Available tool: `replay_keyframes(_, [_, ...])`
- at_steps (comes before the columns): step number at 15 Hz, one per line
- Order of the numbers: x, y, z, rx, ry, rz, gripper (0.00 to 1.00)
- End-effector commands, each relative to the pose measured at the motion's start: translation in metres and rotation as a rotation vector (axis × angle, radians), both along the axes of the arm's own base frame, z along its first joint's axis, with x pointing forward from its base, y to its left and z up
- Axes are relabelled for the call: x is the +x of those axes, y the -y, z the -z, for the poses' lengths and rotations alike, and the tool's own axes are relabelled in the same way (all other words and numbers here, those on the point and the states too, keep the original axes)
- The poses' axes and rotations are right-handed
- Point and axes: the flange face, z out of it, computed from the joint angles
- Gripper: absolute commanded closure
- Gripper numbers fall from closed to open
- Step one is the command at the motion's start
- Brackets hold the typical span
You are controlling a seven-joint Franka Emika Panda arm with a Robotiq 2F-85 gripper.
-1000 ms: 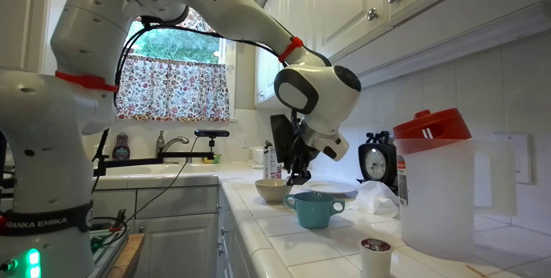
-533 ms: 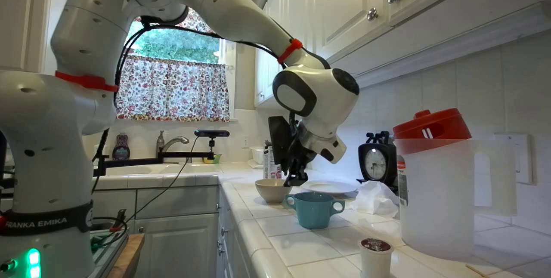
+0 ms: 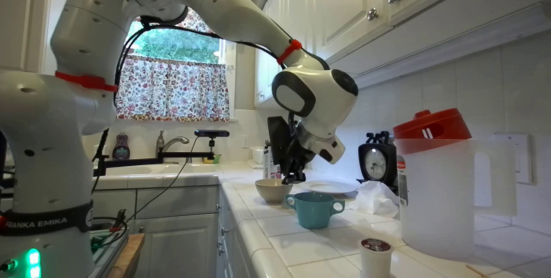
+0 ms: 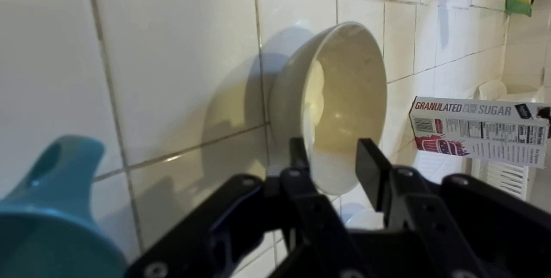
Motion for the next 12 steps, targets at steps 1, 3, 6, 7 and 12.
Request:
replay_keyframes(1, [-0.0064,0.0015,-0.0038,-0.001,-0.002,0.004,0.72])
replay_keyframes(3, [-0.0070,0.0021,-0.0038,-0.001,-0.003,0.006,0.86])
replay_keyframes(6, [-0.0079,0.0028,-0.0031,0.000,-0.004,0.009,1.00])
replay_keyframes(7, [-0.0080,0.0028,-0.0027,0.000,-0.005,0.010,1.00])
replay_keyframes(12, [-0.0083,0.0021,-0.0039,-0.005,-0.007,0.006,0.99])
